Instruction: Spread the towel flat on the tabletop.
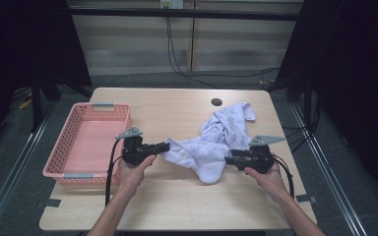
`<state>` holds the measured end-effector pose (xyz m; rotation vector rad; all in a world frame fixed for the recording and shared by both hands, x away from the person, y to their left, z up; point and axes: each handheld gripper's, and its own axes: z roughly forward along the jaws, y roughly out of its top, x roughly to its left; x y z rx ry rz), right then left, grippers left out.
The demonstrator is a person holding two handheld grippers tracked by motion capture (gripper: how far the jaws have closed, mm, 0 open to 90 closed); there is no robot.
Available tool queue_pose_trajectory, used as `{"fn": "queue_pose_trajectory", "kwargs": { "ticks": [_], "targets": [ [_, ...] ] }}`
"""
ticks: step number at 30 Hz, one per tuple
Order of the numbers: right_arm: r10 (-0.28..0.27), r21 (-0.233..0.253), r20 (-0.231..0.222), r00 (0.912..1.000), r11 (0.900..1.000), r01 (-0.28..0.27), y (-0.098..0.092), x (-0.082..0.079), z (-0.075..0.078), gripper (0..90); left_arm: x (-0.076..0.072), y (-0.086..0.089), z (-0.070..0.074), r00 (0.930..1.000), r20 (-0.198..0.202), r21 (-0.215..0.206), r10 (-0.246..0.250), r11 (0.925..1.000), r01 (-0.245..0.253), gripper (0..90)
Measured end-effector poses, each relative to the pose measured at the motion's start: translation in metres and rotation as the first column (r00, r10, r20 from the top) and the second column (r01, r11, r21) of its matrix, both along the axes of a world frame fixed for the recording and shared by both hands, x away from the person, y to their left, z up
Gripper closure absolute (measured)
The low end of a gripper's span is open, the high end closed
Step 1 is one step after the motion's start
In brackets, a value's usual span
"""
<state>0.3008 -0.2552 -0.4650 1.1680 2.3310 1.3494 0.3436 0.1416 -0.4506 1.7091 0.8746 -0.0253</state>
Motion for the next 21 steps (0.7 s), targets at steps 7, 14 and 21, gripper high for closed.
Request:
{"fn": "queue_pose_trajectory", "kwargs": {
  "ticks": [7, 14, 21],
  "targets": [
    [0.056, -0.074, -0.063, 0.9964, 0.995, -0.06, 0.003, -0.014, -0.022, 56.7, 0.002, 0.004, 0.006, 1.0, -0.006, -0.057, 0.004, 0.9983, -0.004, 85.7],
    [0.174, -0.003, -0.059, 0.9829, 0.985, -0.175, 0.039, -0.003, -0.028, 47.1, -0.006, -0.004, 0.017, 0.9983, 0.044, -0.061, -0.039, 0.9973, 0.041, 85.6],
    [0.152, 0.08, 0.032, 0.9878, 0.985, -0.154, 0.037, -0.008, -0.001, 86.6, -0.009, 0.002, 0.02, 0.9982, 0.05, -0.049, -0.035, 0.9981, 0.037, 85.6]
  ]
}}
